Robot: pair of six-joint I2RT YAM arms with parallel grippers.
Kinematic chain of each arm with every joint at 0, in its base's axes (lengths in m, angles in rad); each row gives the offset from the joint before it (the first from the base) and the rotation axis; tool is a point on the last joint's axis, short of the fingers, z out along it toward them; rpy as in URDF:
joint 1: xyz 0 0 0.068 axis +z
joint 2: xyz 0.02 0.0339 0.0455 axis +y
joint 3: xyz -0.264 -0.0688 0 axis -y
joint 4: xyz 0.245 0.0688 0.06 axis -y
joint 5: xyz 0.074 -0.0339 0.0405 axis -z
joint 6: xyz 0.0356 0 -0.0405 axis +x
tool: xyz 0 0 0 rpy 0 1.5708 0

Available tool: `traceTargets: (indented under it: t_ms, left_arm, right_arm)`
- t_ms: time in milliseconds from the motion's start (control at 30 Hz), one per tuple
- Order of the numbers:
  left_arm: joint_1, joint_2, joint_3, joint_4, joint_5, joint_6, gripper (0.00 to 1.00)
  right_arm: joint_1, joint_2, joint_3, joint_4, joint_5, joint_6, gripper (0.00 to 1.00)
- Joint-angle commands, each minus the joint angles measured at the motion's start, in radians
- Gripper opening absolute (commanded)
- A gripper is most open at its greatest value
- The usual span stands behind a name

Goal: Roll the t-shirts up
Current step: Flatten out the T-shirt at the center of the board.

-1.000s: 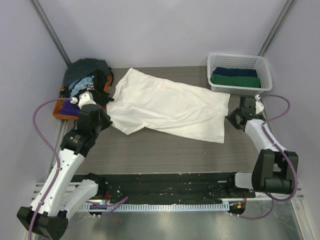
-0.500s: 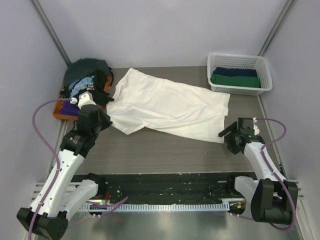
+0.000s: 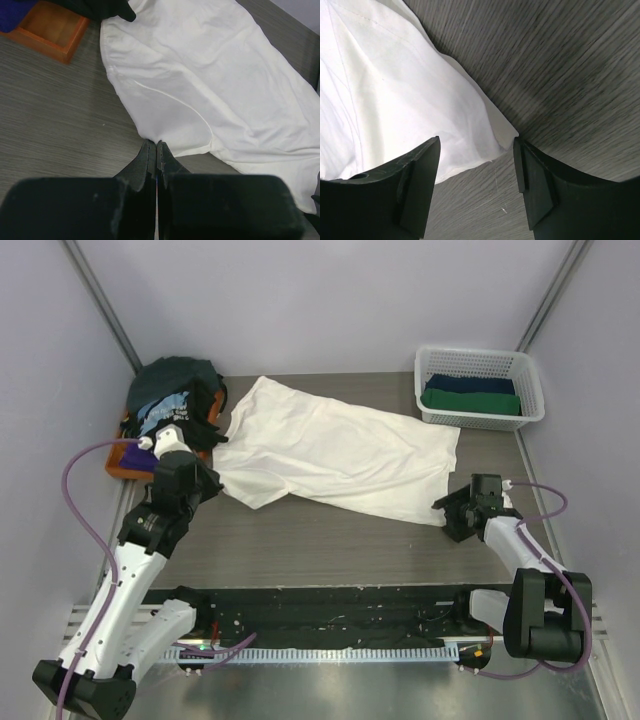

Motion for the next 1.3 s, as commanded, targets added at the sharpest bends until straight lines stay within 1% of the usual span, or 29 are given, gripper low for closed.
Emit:
traceTargets:
  t_ms: [0, 33, 67, 100, 200, 267, 300, 333, 367, 400, 433, 467, 533, 633, 767, 833, 867, 900, 933, 1000, 1033, 1100, 1133, 1200, 1233, 1267]
  left_arm:
    - [0.004, -0.017, 0.0, 0.008, -0.007, 0.016, 0.0]
    - [0.004, -0.017, 0.0, 0.008, -0.007, 0.016, 0.0]
    - [0.004, -0.019, 0.0, 0.008, -0.007, 0.016, 0.0]
    - [0.006, -0.019, -0.001, 0.009, -0.007, 0.016, 0.0]
    - [0.006, -0.016, -0.001, 0.014, -0.005, 0.016, 0.0]
    - [0.004, -0.014, -0.001, 0.014, -0.004, 0.016, 0.0]
    - [0.004, -0.014, -0.001, 0.012, -0.004, 0.016, 0.0]
    - [0.004, -0.016, -0.001, 0.012, -0.005, 0.015, 0.0]
    - [0.004, -0.017, -0.001, 0.011, -0.005, 0.015, 0.0]
    - [0.006, -0.017, -0.003, 0.011, -0.007, 0.015, 0.0]
    - [0.006, -0.019, -0.003, 0.011, -0.008, 0.015, 0.0]
    - [0.004, -0.022, -0.001, 0.009, -0.01, 0.015, 0.0]
    - [0.004, -0.022, 0.0, 0.006, -0.017, 0.015, 0.0]
    - [0.006, -0.022, 0.008, -0.003, -0.033, 0.021, 0.0]
    - [0.004, 0.004, 0.042, 0.005, -0.057, 0.036, 0.0]
    - [0.004, 0.047, 0.095, 0.009, -0.086, 0.05, 0.0]
    - [0.004, 0.068, 0.121, 0.005, -0.112, 0.053, 0.0]
    - [0.004, 0.106, 0.188, 0.0, -0.119, 0.068, 0.0]
    - [0.004, 0.127, 0.221, -0.008, -0.123, 0.074, 0.0]
    - [0.004, 0.174, 0.31, -0.031, -0.145, 0.088, 0.0]
    - [0.004, 0.183, 0.4, -0.038, -0.151, 0.105, 0.0]
    - [0.006, 0.205, 0.495, -0.081, -0.178, 0.127, 0.0]
    - [0.006, 0.22, 0.611, -0.098, -0.191, 0.151, 0.0]
    - [0.004, 0.236, 0.731, -0.153, -0.244, 0.171, 0.0]
    - [0.004, 0.246, 0.84, -0.17, -0.263, 0.197, 0.0]
    - [0.006, 0.25, 0.905, -0.199, -0.277, 0.206, 0.0]
  right_arm:
    - [0.003, 0.001, 0.011, 0.012, 0.042, 0.059, 0.65]
    - [0.003, 0.001, 0.014, -0.01, 0.05, 0.078, 0.63]
    - [0.003, 0.005, 0.014, -0.018, 0.05, 0.082, 0.56]
    - [0.003, 0.012, 0.012, -0.016, 0.082, 0.084, 0.55]
    - [0.005, 0.031, 0.015, -0.027, 0.085, 0.081, 0.54]
    - [0.003, 0.035, 0.018, -0.036, 0.088, 0.078, 0.5]
    - [0.003, 0.029, 0.02, -0.042, 0.091, 0.076, 0.47]
    - [0.003, 0.021, 0.02, -0.053, 0.097, 0.078, 0.4]
    - [0.003, 0.009, 0.015, -0.059, 0.102, 0.081, 0.3]
    - [0.003, -0.002, 0.011, -0.059, 0.102, 0.09, 0.29]
    - [0.003, -0.03, 0.006, -0.056, 0.099, 0.093, 0.26]
    - [0.003, -0.04, 0.003, -0.059, 0.099, 0.095, 0.13]
    - [0.003, -0.073, 0.006, -0.074, 0.093, 0.09, 0.01]
    - [0.003, -0.102, 0.041, -0.117, 0.09, 0.064, 0.01]
    - [0.003, -0.145, 0.139, -0.142, 0.084, 0.004, 0.01]
    - [0.003, -0.142, 0.185, -0.142, 0.067, -0.02, 0.01]
    - [0.003, -0.136, 0.242, -0.137, 0.067, -0.051, 0.01]
    - [0.003, -0.111, 0.276, -0.137, 0.021, -0.063, 0.01]
    - [0.003, -0.097, 0.358, -0.137, -0.02, -0.077, 0.01]
    - [0.003, -0.059, 0.447, -0.143, -0.073, -0.131, 0.01]
    - [0.003, -0.05, 0.542, -0.154, -0.096, -0.144, 0.01]
    - [0.003, -0.041, 0.639, -0.186, -0.153, -0.181, 0.01]
    - [0.003, -0.042, 0.737, -0.196, -0.166, -0.192, 0.01]
    - [0.0, -0.05, 0.826, -0.199, -0.211, -0.221, 0.01]
    - [-0.002, -0.057, 0.919, -0.2, -0.219, -0.227, 0.01]
    - [-0.003, -0.06, 0.969, -0.209, -0.213, -0.23, 0.01]
